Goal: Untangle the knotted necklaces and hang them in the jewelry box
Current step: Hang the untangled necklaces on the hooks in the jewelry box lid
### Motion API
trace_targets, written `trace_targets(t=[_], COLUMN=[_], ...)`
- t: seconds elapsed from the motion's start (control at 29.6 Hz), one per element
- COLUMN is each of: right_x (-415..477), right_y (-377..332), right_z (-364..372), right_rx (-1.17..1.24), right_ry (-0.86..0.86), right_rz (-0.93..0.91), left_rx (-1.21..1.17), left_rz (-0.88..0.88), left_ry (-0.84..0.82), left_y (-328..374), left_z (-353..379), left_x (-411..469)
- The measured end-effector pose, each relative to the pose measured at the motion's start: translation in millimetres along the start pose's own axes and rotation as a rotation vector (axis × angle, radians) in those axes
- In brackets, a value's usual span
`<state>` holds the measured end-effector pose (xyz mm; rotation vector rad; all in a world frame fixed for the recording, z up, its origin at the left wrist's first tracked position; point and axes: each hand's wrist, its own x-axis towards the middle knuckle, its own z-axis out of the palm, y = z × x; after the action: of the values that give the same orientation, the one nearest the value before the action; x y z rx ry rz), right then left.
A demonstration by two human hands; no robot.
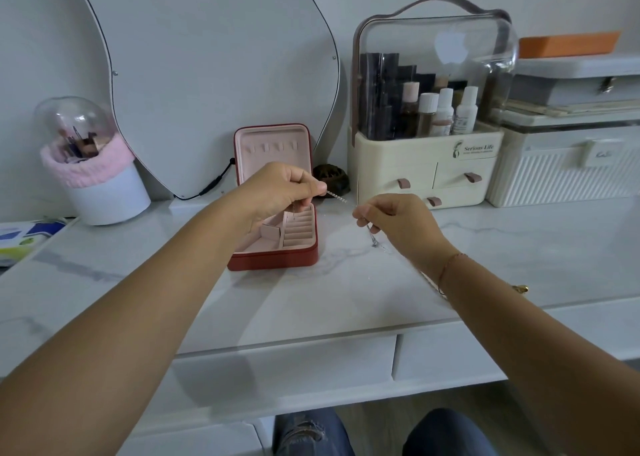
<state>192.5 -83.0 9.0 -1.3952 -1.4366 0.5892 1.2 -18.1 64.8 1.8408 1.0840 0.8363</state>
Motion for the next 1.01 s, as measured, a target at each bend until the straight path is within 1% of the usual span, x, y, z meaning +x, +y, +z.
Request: trace_targets(t=[0.17,0.34,0.51,0.64,0.71,0.84,0.91,1.01], right_x=[2,2,2,3,4,8,10,11], right_y=[0,-4,-1,0,0,-2,-3,-6], right_z=[-3,-5,-3,-1,1,0,-2,-5], right_rx=[0.035,-0.002,0.0,0.027,0.064,0.17,0.279,0.471], right_ry=[0.083,0.137,0.118,0.073,0.053,0.024,0.009,0.001], right_rz=[-0.015,-0.043,-0.037,-0.034,-0.021,0.054,0.113,0.227], left_rx=[0.056,0.022,-0.021,-0.076,-0.164,-0.454,-0.536,-0.592], left_rz=[-0.012,0.018,0.074,0.049,0.007,-0.071,-0.094,-0.127], left_ry=[0.051,0.111,0.103,0.044,0.007,-0.031,-0.02,0.03], left_y=[-5,-2,3,4,5,10,13,13], left_z=[0,2,2,3,3,1,-2,-5], left_x=[2,2,1,5,7,7,7,8])
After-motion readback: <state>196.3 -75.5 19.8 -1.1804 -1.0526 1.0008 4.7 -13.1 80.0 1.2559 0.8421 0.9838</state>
